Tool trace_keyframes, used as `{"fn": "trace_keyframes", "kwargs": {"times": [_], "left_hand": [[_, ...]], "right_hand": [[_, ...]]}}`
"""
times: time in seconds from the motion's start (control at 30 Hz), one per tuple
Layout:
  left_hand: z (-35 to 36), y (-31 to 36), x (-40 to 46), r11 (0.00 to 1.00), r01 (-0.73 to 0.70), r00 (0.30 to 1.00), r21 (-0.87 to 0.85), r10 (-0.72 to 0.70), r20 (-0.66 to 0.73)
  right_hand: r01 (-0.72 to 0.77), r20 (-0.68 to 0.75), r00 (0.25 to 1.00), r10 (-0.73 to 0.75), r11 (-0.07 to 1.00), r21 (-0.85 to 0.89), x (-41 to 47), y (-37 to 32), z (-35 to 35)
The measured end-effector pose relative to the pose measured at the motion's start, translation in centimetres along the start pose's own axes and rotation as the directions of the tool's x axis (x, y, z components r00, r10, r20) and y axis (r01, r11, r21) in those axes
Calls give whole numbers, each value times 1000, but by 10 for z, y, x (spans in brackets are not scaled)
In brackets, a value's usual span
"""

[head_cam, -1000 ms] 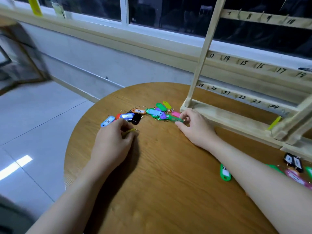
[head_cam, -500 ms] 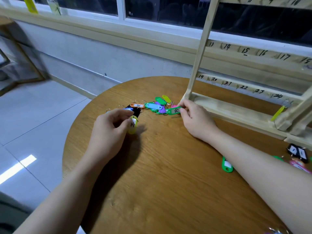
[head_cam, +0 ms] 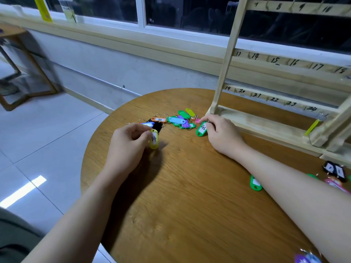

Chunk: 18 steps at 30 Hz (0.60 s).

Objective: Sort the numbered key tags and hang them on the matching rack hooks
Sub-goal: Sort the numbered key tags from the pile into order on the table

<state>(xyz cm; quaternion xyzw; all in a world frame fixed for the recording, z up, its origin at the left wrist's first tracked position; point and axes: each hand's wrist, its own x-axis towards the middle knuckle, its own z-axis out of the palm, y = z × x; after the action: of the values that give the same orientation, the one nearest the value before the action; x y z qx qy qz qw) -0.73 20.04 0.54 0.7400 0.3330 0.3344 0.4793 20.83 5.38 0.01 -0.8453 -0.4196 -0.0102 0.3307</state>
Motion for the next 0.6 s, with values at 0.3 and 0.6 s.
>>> {"fn": "trace_keyframes", "kwargs": {"times": [0.3,0.6], "left_hand": [[-4,5,-4,999,-24,999,46,23,28],[46,57,-25,981,-186,957,-62,195,216]], "right_hand": [[88,144,985,-95,994,57,-21,-11,-60],[-39,104,994,41,999,-23,-98,29,-167]]}}
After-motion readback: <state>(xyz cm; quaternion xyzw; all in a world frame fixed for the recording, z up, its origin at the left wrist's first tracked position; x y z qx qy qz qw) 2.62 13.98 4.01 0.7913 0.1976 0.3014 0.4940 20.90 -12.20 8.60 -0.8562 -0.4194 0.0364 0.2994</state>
